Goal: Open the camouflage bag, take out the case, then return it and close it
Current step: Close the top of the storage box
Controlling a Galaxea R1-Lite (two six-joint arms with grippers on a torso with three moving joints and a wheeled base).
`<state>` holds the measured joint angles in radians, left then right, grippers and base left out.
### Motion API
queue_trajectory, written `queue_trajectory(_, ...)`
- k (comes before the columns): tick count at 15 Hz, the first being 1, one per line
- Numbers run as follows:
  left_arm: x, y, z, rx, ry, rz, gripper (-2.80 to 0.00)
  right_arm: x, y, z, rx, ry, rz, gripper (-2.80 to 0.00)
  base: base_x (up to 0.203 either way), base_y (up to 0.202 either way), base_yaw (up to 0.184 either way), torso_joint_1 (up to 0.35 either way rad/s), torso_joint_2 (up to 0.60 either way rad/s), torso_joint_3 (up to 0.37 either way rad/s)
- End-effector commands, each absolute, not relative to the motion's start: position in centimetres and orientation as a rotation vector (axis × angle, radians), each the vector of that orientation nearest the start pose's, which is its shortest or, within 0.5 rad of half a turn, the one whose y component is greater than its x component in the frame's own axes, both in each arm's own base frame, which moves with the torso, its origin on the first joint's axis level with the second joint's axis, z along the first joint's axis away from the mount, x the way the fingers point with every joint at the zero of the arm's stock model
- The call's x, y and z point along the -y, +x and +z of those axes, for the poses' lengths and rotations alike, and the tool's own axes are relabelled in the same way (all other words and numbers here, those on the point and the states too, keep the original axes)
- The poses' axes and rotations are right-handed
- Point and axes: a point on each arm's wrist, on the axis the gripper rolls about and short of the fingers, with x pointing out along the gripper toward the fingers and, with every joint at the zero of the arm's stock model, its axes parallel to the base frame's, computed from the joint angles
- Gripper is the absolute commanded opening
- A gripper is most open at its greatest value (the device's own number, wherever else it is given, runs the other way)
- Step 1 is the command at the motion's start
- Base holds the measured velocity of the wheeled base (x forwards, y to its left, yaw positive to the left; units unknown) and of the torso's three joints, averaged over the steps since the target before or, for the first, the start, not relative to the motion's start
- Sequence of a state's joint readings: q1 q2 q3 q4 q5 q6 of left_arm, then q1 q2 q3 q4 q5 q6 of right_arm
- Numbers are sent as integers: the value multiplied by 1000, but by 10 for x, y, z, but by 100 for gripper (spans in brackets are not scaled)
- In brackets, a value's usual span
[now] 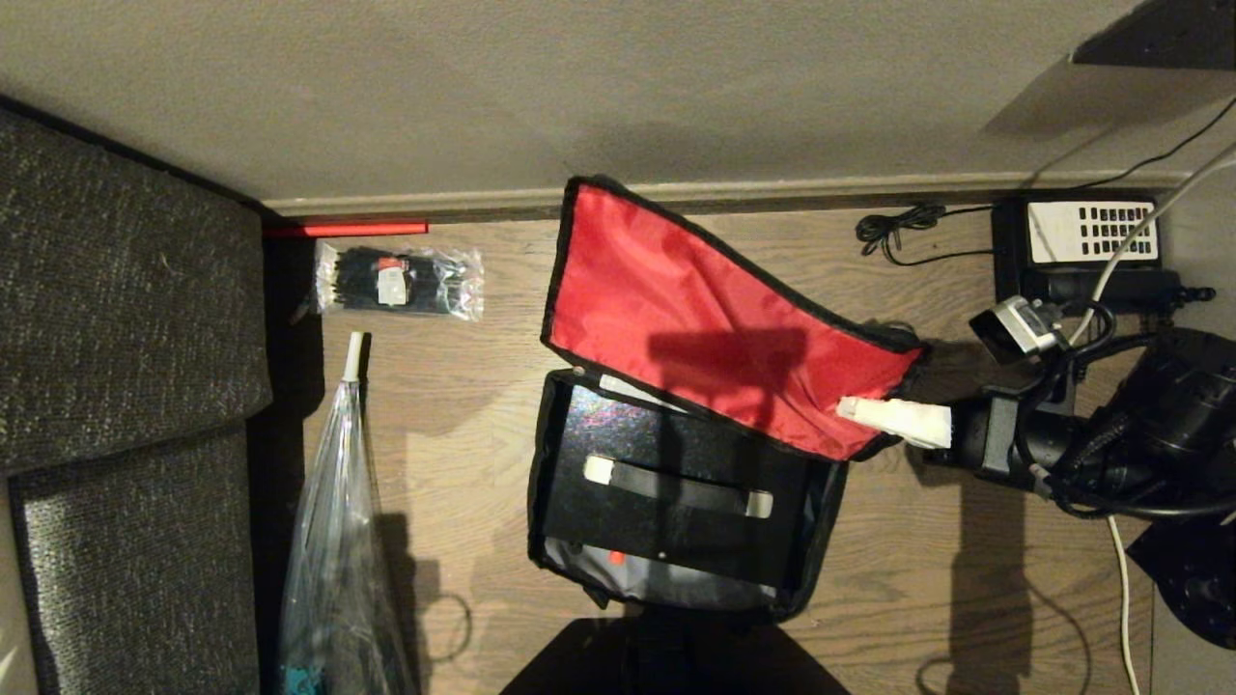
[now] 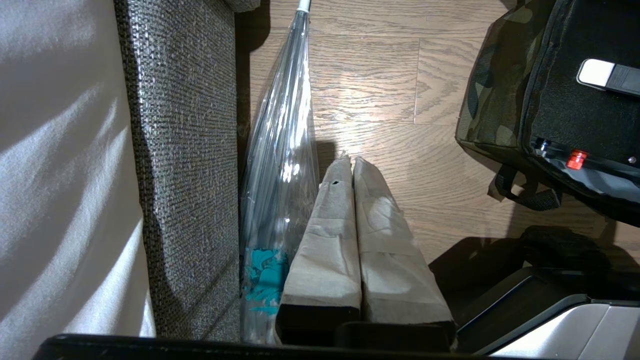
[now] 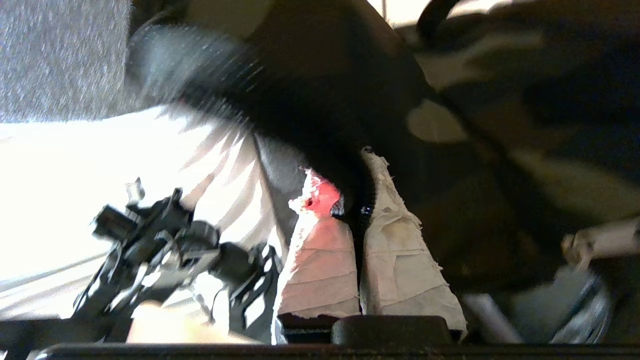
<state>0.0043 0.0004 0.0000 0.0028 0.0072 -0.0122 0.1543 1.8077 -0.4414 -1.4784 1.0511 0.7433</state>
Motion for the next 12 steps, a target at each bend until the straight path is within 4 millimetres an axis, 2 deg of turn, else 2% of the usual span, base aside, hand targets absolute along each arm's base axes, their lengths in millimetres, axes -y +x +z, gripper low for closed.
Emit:
queue_trajectory(1, 0, -23, 74, -5, -12, 12, -280, -60, 254, 145, -367, 591, 1216, -280, 0, 0, 0, 0, 0, 0)
queue_trajectory(12, 0, -23, 74, -5, -12, 12, -280, -59, 248, 140, -414, 598, 1248, -280, 0, 0, 0, 0, 0, 0)
